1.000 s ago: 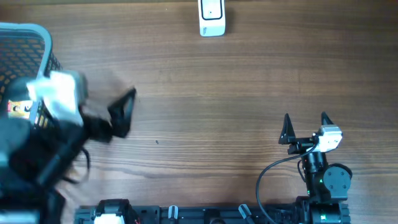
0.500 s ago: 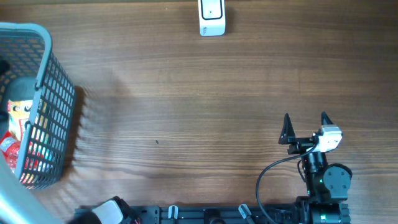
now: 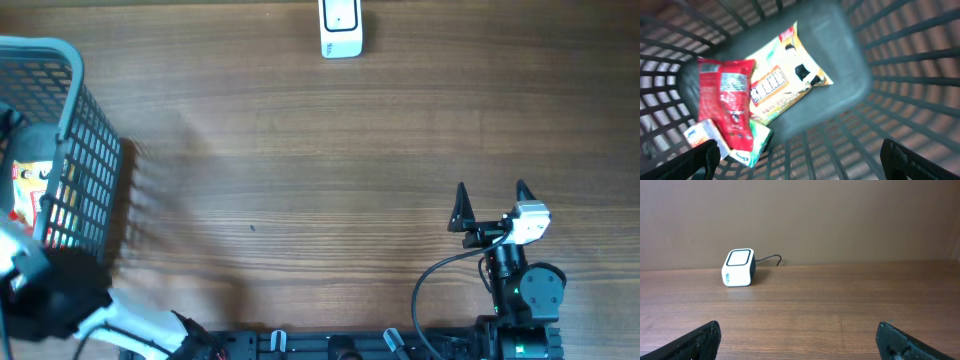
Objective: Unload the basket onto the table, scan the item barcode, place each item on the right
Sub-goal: 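Reach the left gripper into the grey basket toward the yellow snack bag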
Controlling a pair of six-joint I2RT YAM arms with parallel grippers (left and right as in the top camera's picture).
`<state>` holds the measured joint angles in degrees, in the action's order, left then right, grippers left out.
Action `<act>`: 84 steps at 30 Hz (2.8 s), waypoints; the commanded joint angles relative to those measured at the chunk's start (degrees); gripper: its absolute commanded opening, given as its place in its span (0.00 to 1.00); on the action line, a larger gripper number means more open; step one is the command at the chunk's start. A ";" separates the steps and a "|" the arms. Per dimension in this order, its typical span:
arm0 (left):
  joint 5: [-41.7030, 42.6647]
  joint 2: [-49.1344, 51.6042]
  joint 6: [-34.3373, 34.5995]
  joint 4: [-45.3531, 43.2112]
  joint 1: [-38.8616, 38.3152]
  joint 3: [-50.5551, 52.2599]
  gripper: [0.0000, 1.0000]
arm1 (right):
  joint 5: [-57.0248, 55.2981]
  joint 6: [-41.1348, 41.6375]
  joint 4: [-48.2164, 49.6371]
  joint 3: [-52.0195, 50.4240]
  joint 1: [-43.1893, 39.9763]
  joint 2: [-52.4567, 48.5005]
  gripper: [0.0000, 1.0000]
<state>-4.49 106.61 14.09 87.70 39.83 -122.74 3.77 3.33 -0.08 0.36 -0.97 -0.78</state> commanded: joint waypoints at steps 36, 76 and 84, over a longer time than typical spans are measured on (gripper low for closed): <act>2.99 14.78 -10.21 -11.74 0.13 9.18 0.04 | -0.81 -0.22 0.11 -0.07 -0.24 0.35 1.00; 2.51 18.69 -9.35 -17.20 -3.17 6.49 1.00 | -0.81 -0.20 0.11 -0.07 -0.24 0.35 1.00; 1.62 21.66 -9.38 -20.44 -3.26 12.96 1.00 | -0.81 -0.20 0.11 -0.07 -0.24 0.35 1.00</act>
<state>-2.15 126.50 6.04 68.82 36.58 -114.08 3.77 3.33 -0.08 0.36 -0.97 -0.78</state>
